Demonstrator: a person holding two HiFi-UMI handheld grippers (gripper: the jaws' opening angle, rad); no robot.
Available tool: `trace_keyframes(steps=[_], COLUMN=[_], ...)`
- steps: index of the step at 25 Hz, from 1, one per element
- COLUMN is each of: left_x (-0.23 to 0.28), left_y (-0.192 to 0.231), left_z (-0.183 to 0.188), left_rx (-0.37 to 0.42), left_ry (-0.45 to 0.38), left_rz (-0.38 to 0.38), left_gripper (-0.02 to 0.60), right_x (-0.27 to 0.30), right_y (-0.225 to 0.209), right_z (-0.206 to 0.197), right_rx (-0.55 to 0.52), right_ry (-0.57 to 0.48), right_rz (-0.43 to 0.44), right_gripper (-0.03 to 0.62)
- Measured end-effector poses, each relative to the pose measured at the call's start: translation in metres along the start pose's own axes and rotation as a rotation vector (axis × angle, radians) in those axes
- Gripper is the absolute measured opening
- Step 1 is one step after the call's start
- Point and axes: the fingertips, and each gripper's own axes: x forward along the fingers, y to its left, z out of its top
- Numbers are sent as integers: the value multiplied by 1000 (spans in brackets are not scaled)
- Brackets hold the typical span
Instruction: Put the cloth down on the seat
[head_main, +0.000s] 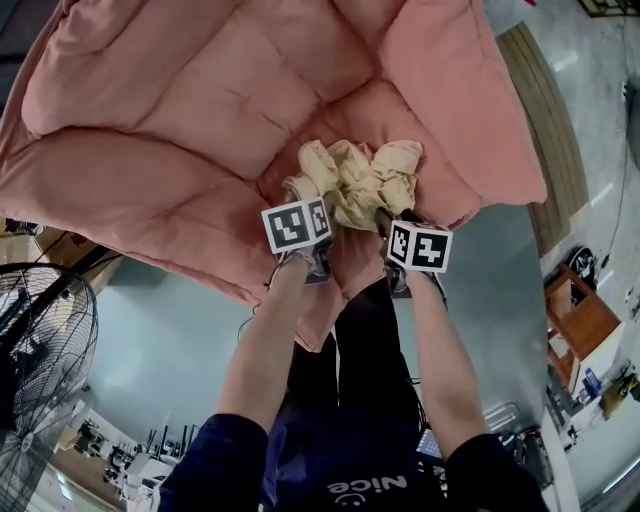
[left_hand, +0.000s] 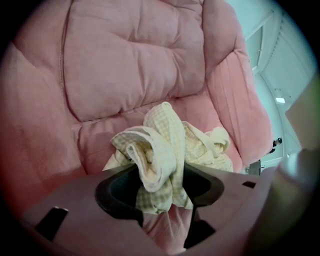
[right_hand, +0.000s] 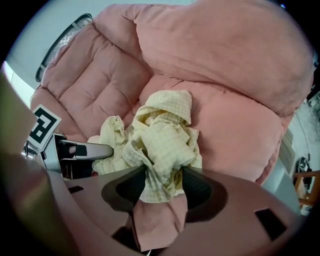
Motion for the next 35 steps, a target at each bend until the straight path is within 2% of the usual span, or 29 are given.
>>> trace_keyframes(steps=[2,5,8,11,16,23,29,35], left_x=[-8,-21,-30,-55,-117,-213,-296,-358], left_y=[-2,-12,-21,-24,-34,-74,-108,-127], left_z=[-1,-5,-9,-10,-24,-29,-56,-57], left_rx=[1,6,18,38,145,232,318,419], left_ry=[-4,-3,-14,-57,-110,-250,-321,-411], left_rz=[-21,-53,-100,-112,-134,-224,-264,-285], left_gripper=[299,320,327,327,325,325,325,325], right_x=[-7,-24,-36,-59,-114,-203,-290,-350], right_y=[1,1,7,24,54,85,110,141], right_z=[1,3,6,10,11,8,-11,-17], right_rx=[-8,-30,-79,-112,-143,-190,-225,-249], right_ry=[1,-8,-32,-80,-173,-312,-407,-525], right_rz=[-13,-30,-8,25,33,25,32,51], right_gripper=[218,222,223,222,222,222,222,222])
